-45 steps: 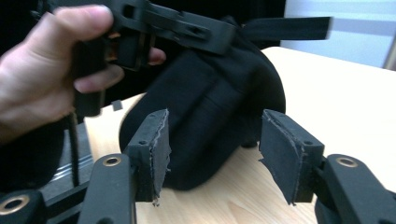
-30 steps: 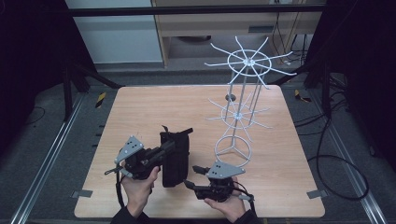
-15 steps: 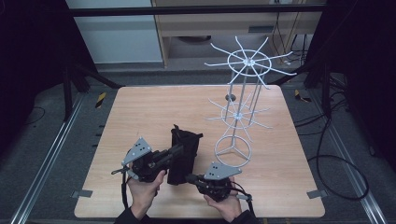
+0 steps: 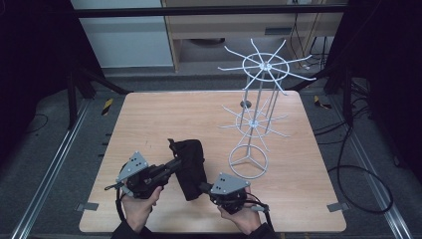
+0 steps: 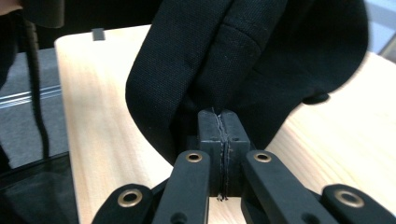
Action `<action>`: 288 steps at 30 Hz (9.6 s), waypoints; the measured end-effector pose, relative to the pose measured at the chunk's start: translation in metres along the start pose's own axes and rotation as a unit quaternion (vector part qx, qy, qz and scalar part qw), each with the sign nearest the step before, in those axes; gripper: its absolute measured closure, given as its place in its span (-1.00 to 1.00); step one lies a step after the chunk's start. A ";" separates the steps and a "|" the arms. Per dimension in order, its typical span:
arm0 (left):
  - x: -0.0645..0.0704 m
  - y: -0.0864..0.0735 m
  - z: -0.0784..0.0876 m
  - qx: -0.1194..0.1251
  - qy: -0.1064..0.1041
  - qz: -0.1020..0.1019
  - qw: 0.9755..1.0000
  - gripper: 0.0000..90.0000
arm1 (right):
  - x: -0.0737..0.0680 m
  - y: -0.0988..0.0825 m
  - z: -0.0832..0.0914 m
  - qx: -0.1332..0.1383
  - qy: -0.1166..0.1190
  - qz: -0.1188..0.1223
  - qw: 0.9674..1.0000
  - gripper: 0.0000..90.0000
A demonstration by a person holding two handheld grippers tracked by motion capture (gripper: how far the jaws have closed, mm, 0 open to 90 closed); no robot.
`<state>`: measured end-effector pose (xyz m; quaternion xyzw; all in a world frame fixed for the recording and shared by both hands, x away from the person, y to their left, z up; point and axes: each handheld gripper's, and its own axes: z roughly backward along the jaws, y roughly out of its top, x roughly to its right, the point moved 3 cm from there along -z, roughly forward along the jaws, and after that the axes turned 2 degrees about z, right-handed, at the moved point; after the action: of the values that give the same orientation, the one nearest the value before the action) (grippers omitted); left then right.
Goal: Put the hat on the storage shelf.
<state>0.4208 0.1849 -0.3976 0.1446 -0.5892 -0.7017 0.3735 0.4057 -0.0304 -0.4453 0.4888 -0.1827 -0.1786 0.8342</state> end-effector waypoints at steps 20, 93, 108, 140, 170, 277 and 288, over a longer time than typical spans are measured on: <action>-0.066 -0.046 0.042 -0.065 0.115 0.009 0.991 0.87 | -0.030 0.028 -0.058 0.002 0.043 -0.006 0.999 0.91; -0.080 -0.027 0.001 -0.157 0.200 -0.003 0.967 0.00 | 0.112 -0.118 0.120 -0.028 -0.244 -0.204 0.948 -0.02; -0.099 -0.049 -0.016 -0.209 0.199 0.028 0.957 0.33 | 0.112 -0.120 0.116 -0.041 -0.235 -0.203 0.949 -0.02; -0.046 0.004 0.022 -0.054 0.127 -0.051 0.989 0.79 | 0.113 -0.122 0.116 -0.043 -0.238 -0.199 0.950 -0.01; 0.022 0.090 0.047 0.118 0.029 -0.099 0.988 0.79 | 0.114 -0.123 0.115 -0.043 -0.245 -0.190 0.950 -0.01; 0.062 0.099 -0.023 0.074 -0.039 -0.118 0.989 0.08 | 0.113 -0.124 0.113 -0.051 -0.242 -0.189 0.950 -0.06; 0.002 0.031 0.010 0.019 0.030 -0.075 0.997 -0.12 | 0.114 -0.126 0.113 -0.051 -0.246 -0.190 0.949 -0.14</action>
<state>0.4241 0.1895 -0.3651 0.2163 -0.5788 -0.7116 0.3345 0.4351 -0.2274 -0.4900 0.4122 -0.2763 -0.4575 0.7379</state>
